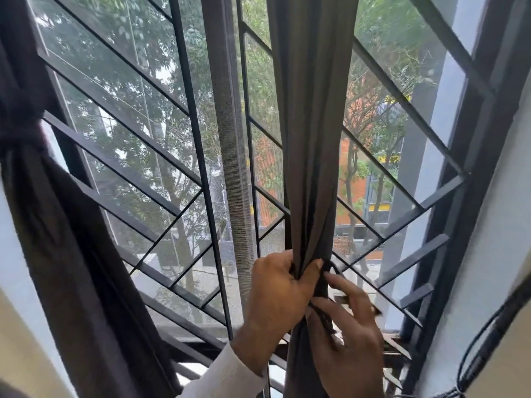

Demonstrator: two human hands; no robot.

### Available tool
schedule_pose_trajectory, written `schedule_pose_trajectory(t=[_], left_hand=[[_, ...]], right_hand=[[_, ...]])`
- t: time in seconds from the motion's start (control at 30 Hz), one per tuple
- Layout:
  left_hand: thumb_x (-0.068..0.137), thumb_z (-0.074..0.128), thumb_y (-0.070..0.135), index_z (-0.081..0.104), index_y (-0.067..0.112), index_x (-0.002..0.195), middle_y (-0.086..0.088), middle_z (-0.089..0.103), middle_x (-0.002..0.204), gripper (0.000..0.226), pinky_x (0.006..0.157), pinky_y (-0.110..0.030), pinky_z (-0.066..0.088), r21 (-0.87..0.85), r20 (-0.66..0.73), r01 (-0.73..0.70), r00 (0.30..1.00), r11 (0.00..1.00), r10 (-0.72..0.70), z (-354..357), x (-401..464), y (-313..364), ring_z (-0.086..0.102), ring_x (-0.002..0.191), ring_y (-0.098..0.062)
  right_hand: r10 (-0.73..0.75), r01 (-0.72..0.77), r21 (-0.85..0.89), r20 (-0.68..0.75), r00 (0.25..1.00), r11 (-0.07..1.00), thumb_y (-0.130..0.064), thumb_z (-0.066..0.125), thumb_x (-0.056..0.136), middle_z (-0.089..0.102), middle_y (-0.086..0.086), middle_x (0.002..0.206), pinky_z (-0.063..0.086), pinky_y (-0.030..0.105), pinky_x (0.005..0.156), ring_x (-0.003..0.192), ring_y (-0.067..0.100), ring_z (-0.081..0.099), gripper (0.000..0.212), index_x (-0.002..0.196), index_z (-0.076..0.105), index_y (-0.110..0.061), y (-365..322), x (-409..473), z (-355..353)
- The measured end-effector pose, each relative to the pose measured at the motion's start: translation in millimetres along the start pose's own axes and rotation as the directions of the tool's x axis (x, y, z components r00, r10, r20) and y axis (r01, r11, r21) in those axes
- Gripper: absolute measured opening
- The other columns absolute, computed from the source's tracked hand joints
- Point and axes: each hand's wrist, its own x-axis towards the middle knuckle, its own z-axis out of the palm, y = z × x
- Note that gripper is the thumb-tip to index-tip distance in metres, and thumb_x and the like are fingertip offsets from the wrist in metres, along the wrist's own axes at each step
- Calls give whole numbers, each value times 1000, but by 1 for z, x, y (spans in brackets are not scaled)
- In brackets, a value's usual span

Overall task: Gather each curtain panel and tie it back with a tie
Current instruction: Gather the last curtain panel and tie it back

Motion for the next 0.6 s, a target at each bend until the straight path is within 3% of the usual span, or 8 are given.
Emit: schedule_pose_trajectory(t=[0.07, 0.17, 0.23, 0.3, 0.37, 0.43, 0.5, 0.6], left_hand=[[93, 76, 45, 83, 27, 89, 12, 78, 73, 21, 62, -41, 63, -12, 8, 20, 1000, 1000, -20, 1, 2, -1, 76, 67, -11], [86, 78, 53, 83, 27, 92, 4, 80, 84, 27, 71, -48, 64, -112, 39, 62, 998, 992, -58, -4, 6, -8, 78, 77, -19], [86, 82, 49, 85, 22, 96, 0, 82, 89, 29, 78, -51, 66, -230, 145, 127, 985, 965, -95, -8, 6, -10, 80, 83, -23], [95, 79, 39, 85, 16, 104, -4, 83, 97, 25, 83, -45, 66, -348, 307, 178, 949, 921, -68, -13, 2, -6, 80, 90, -21], [109, 63, 33, 81, 6, 115, -11, 82, 108, 33, 87, -38, 64, -451, 451, 252, 892, 856, -25, -19, -4, 2, 78, 100, -21], [115, 44, 28, 78, -1, 110, -4, 81, 99, 45, 78, -22, 61, -517, 503, 361, 862, 776, -65, -25, -8, 3, 77, 92, -11], [114, 44, 23, 77, 0, 103, 1, 80, 88, 42, 71, -15, 56, -568, 539, 441, 837, 695, -91, -28, -10, -3, 74, 78, -4], [97, 76, 15, 78, -2, 114, -23, 79, 110, 24, 89, -43, 60, -619, 470, 378, 881, 689, -61, -19, -7, -21, 75, 100, -35]], right_hand=[[120, -123, 146, 31, 992, 982, -17, 70, 91, 71, -7, 130, 58, 26, 87, 114, 12, 71, 14, 101, 80, -20, -4, 2, -1], [338, -312, 420, 15, 941, 852, -18, 62, 104, 81, -2, 109, 64, 35, 80, 95, 16, 79, 15, 109, 75, -20, -9, 11, -6], [405, -359, 396, -36, 913, 845, -9, 66, 101, 81, 1, 94, 63, 28, 70, 79, 14, 78, 22, 110, 76, -25, -7, 19, -9], [410, -375, 336, -35, 911, 864, -5, 75, 93, 80, 0, 96, 59, 19, 67, 77, 11, 75, 32, 114, 77, -29, -2, 26, -10], [415, -393, 387, 29, 909, 834, -12, 82, 86, 76, 2, 91, 58, 19, 66, 70, 11, 71, 35, 117, 78, -27, -2, 30, -9], [413, -395, 420, 50, 909, 817, -17, 84, 81, 69, 3, 77, 56, 19, 63, 60, 11, 61, 36, 116, 79, -24, -1, 30, -10], [397, -388, 423, 72, 915, 819, -12, 85, 80, 62, -4, 67, 53, 16, 61, 56, 10, 56, 37, 115, 80, -24, 1, 30, -11], [354, -397, 415, 179, 918, 819, -21, 85, 80, 60, -6, 67, 56, 28, 64, 59, 18, 58, 39, 117, 79, -26, 5, 32, -11]])
